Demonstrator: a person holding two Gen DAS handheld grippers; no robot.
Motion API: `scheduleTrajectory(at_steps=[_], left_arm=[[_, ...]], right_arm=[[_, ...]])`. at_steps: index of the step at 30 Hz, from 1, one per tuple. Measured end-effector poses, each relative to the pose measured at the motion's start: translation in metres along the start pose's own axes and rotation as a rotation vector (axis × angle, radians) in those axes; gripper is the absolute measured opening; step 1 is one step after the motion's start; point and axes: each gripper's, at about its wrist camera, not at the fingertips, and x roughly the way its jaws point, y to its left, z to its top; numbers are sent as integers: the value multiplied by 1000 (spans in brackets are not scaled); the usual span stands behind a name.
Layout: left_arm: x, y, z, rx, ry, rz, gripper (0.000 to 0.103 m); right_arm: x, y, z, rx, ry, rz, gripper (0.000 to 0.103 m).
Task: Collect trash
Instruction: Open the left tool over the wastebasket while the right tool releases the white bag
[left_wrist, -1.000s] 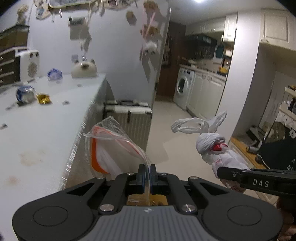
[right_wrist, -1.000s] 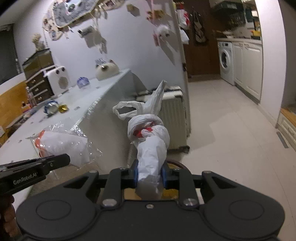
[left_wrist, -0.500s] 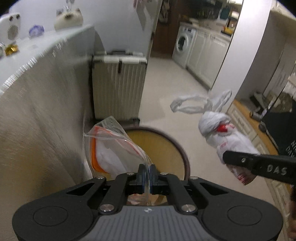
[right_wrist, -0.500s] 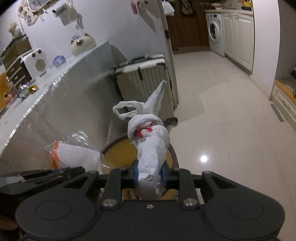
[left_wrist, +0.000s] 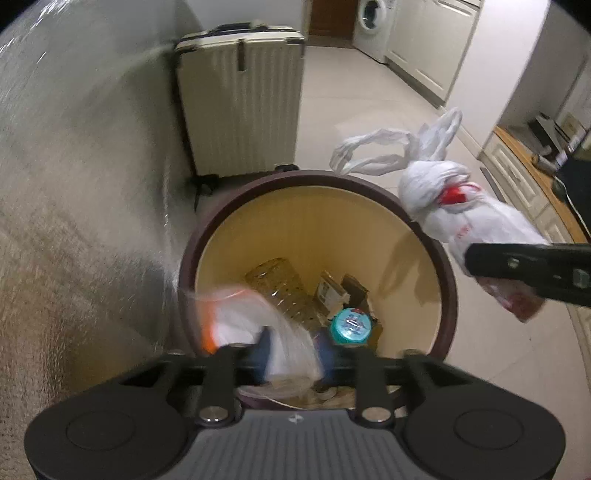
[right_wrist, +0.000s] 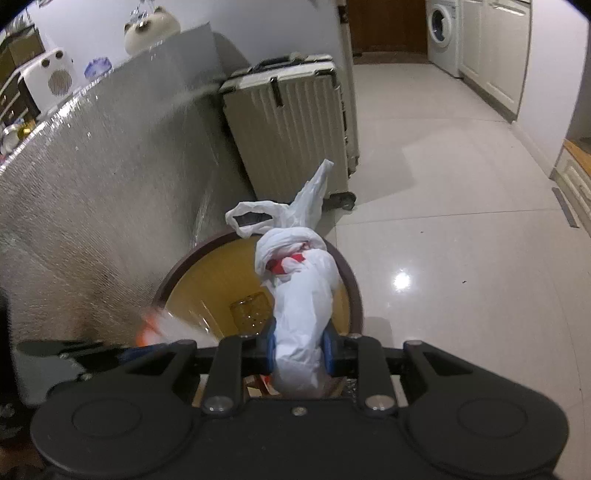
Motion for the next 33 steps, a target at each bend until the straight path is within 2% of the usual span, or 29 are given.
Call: scheduleTrajectory(at_steps=[5,7,8,9,12,14,21,26,33], left_arm=[[-1,11,-6,-40,-5,-4,44],[-2,12,-7,-45,-6,-6,49],[0,10,-6,-45,-4,-6,53],[0,11,-7,-45,-2,-6,54],[-1,11,-11,-47,7,-9,61],[0,11,-12,-51,16,-10,68],[-2,11,-18,-71,42,-29,78],[-10,13,-21,-93,43,-31,94],[-25,16,-28,-113,36,-16,103]], right_arm=[[28,10,11,-28,33,10,25],[38,13,15,-29,43,28,30],[42,13,16,-18,46,36,36],[47,12,17,-1,53,32,48],[53,12,13,-1,73,6,57],[53,12,9,-6,90,5,58],[42,7,-6,7,129,-3,58],[31,5,-12,3,137,1,61],[10,6,-18,-17,120,18,67]])
